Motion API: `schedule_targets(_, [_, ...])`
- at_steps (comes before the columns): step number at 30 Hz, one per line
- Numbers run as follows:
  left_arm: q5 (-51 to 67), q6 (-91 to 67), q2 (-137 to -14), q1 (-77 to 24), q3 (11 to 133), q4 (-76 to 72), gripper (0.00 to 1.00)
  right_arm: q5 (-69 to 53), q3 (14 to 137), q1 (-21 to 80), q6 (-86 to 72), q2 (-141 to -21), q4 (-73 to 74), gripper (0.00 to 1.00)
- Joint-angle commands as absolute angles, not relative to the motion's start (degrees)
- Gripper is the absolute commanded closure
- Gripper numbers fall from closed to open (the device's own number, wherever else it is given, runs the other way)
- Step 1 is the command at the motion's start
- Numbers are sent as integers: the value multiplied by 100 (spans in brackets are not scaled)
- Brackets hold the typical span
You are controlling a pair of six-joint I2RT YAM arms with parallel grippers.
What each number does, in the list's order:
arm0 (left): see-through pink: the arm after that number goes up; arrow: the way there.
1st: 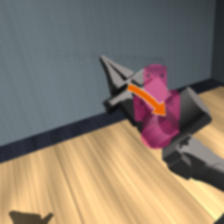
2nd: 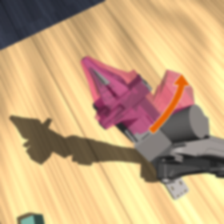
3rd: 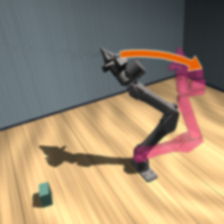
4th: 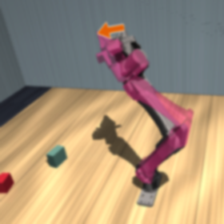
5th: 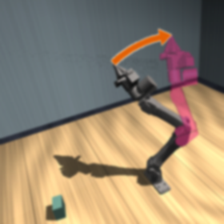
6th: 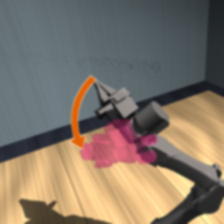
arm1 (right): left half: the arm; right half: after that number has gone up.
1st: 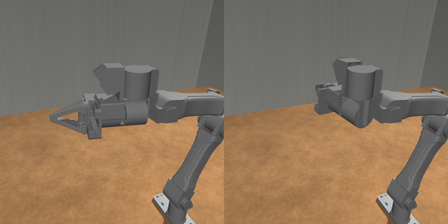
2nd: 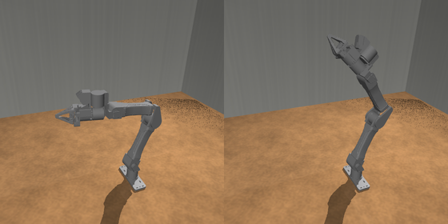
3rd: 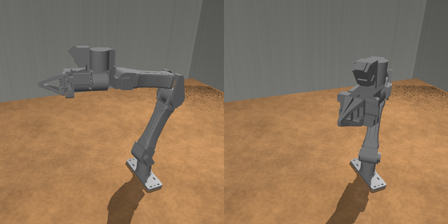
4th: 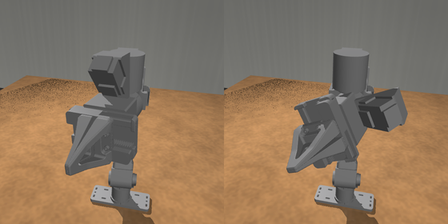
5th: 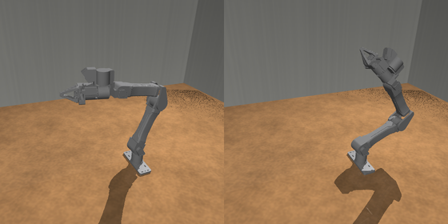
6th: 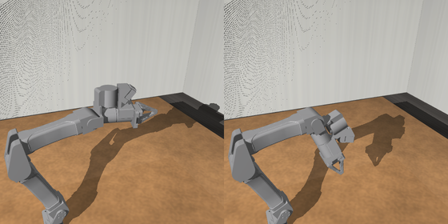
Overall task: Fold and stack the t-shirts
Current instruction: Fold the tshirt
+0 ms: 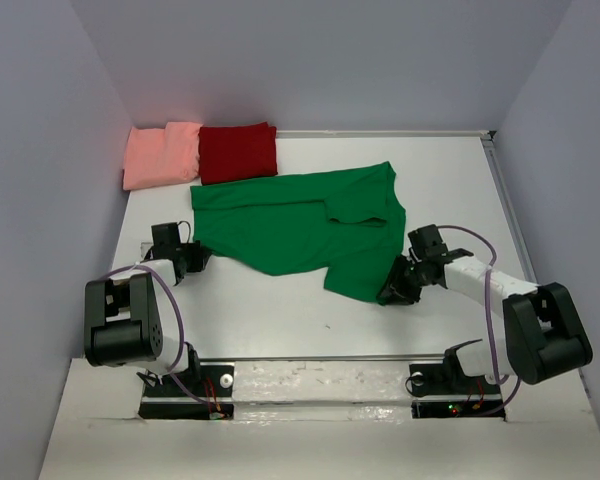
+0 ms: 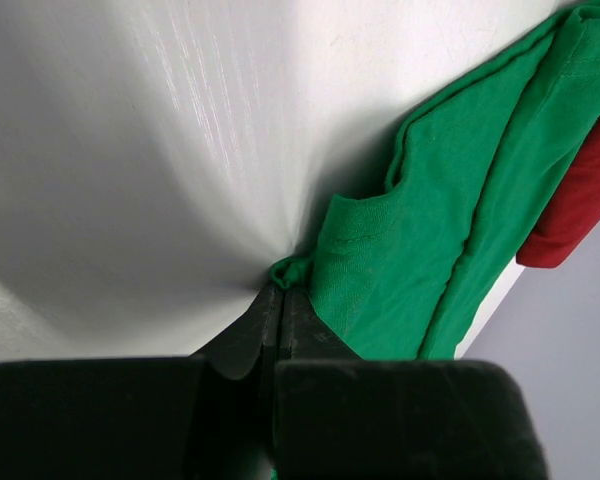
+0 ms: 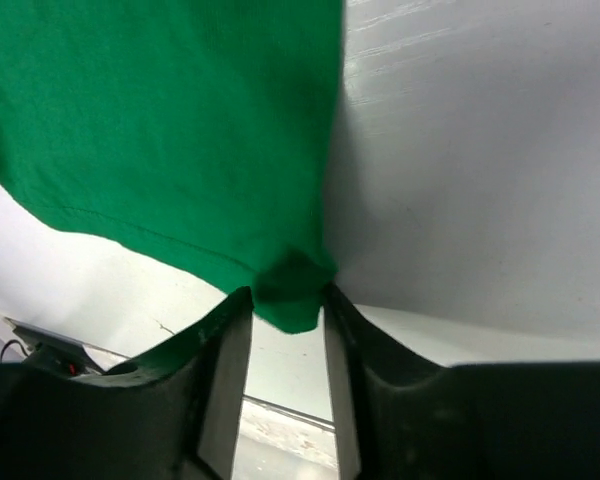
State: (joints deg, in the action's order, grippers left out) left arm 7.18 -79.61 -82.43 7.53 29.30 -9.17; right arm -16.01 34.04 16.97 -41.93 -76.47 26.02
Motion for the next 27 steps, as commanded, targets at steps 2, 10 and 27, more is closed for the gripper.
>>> schedule_targets(2, [791, -7980, -8235, 773, 3067, -914, 100, -1301, 3217, 1749, -4104, -8042, 2496, 82])
schedule_targets(10, [888, -7972, -8165, 773, 3032, -905, 100, -1143, 3690, 1749, -3999, -7726, 3084, 100])
schedule_targets(27, [2082, -7225, -7296, 800, 3234, 368, 100, -949, 5466, 1749, -3516, -7497, 4764, 100])
